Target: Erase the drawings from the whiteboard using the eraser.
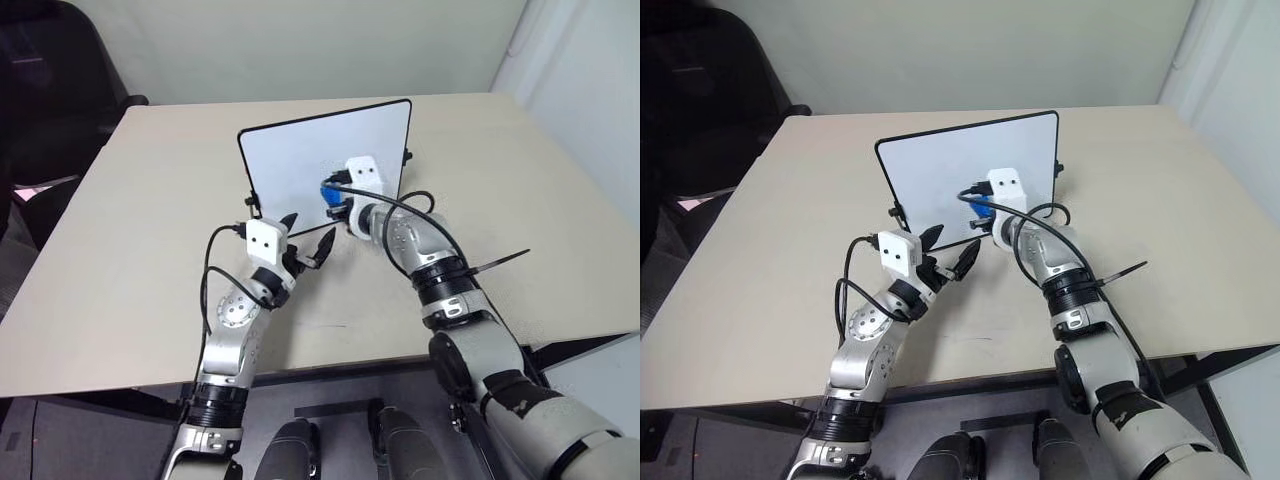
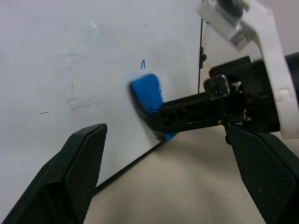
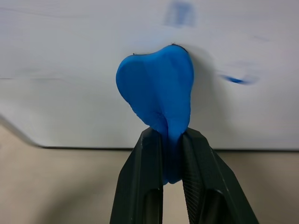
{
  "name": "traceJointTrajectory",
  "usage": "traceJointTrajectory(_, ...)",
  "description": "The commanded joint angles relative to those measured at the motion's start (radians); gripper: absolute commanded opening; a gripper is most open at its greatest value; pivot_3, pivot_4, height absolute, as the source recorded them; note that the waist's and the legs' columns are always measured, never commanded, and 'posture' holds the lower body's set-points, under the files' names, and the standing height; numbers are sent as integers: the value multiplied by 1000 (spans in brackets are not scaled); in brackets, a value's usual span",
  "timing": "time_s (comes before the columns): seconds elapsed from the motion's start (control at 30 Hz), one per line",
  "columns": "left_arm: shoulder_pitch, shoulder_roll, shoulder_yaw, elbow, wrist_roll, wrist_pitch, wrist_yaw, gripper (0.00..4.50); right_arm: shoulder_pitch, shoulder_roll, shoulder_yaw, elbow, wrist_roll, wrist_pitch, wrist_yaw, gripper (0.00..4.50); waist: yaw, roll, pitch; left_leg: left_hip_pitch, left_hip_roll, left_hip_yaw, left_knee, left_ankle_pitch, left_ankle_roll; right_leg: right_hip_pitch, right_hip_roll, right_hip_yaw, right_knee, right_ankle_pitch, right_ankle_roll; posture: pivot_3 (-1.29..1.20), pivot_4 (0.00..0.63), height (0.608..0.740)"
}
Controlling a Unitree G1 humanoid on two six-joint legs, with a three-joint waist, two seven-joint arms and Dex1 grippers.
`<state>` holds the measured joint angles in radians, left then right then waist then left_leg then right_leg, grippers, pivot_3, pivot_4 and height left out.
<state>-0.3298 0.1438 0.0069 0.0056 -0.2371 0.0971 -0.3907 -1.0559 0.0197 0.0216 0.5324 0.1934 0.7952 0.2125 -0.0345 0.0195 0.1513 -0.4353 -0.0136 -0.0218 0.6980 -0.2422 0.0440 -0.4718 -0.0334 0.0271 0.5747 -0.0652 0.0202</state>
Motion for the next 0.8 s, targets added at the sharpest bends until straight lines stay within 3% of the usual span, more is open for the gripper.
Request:
traceJointTrajectory(0.03,1,2,6,-47,-11,-1,1,4500,-4,11,11,-73,9,9,22,299,3,0,0,0,0,0,0,0,0,0,0,0,0,0,0,0,150,740)
traceJointTrajectory(0.47,-12,-1,6,-30,-10,-9,-2,4500,-80,-83,-111,153,-23,-62,-107,299,20,0,0,0,0,0,1,0,-2,1,0,0,0,0,-1,0,150,740)
traceJointTrajectory(0.8,-26,0,5,-13,-4,-16,-4,4500,-105,-111,-120,223,-34,-86,-124,299,21,0,0,0,0,0,1,1,-3,1,0,0,0,2,-4,0,150,740)
